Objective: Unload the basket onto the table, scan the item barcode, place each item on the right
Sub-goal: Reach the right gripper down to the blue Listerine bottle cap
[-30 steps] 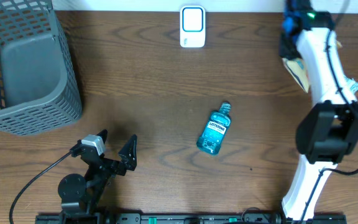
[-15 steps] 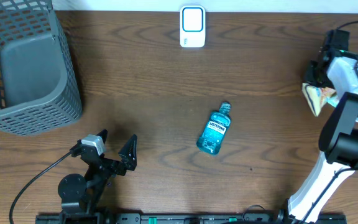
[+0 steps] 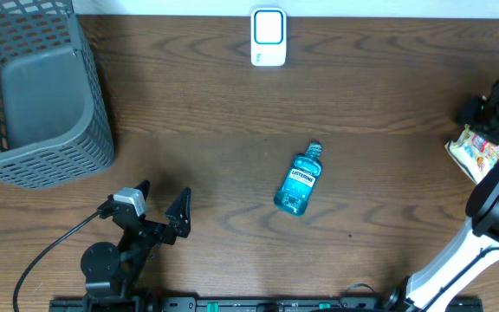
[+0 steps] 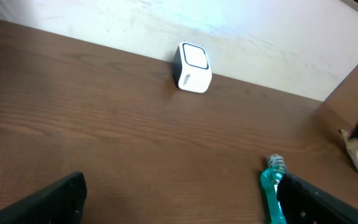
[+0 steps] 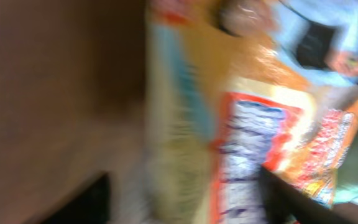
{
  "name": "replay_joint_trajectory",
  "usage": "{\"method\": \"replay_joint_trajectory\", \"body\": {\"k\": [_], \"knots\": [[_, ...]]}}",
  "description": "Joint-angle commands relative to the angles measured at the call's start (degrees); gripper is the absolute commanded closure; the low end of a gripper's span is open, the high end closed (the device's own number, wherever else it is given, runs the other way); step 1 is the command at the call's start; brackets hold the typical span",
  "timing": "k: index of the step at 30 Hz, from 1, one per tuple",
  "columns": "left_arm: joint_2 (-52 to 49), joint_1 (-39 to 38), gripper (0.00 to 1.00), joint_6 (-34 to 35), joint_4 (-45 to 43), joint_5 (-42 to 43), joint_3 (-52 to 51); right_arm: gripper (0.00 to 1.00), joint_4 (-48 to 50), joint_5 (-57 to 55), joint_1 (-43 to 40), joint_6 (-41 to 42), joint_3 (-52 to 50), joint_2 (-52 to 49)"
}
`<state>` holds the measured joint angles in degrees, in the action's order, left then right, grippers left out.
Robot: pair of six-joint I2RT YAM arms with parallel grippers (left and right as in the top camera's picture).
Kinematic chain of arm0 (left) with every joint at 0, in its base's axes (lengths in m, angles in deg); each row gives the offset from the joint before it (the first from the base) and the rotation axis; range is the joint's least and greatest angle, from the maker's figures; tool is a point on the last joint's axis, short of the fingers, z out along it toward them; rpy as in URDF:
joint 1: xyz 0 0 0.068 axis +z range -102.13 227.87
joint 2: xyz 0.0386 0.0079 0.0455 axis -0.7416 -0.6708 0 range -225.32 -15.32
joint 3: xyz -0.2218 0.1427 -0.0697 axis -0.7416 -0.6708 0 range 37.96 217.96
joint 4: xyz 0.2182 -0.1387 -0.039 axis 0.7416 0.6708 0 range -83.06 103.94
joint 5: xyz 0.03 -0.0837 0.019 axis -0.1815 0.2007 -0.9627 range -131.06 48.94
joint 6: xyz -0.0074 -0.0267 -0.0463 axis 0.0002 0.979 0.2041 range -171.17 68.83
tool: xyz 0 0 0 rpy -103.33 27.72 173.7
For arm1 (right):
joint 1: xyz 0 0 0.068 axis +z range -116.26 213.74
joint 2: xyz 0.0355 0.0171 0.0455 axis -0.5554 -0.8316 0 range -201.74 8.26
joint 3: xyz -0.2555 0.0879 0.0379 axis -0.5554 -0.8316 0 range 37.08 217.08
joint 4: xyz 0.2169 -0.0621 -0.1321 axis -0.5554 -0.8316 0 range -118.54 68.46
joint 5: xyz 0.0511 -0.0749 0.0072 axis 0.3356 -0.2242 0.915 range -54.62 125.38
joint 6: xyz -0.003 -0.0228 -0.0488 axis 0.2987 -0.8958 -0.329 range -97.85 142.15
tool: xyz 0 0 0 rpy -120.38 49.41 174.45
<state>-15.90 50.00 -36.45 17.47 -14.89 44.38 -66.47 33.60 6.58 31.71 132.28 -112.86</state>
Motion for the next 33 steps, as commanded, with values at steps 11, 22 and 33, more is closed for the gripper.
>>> {"method": "replay_joint_trajectory", "body": {"k": [11,22,33], "knots": [[0.3,-0.2,0.02,-0.7,0.0,-0.3,0.6,0.01,-7.8,15.9,11.0,11.5,4.7,28.0],[0.3,-0.2,0.02,-0.7,0.0,-0.3,0.6,0.01,-19.1,15.9,27.1,20.4,4.0,33.8],[0.3,-0.2,0.02,-0.7,0.0,-0.3,0.6,0.01,-13.6,15.6,42.4,20.7,-8.3,30.4]]}}
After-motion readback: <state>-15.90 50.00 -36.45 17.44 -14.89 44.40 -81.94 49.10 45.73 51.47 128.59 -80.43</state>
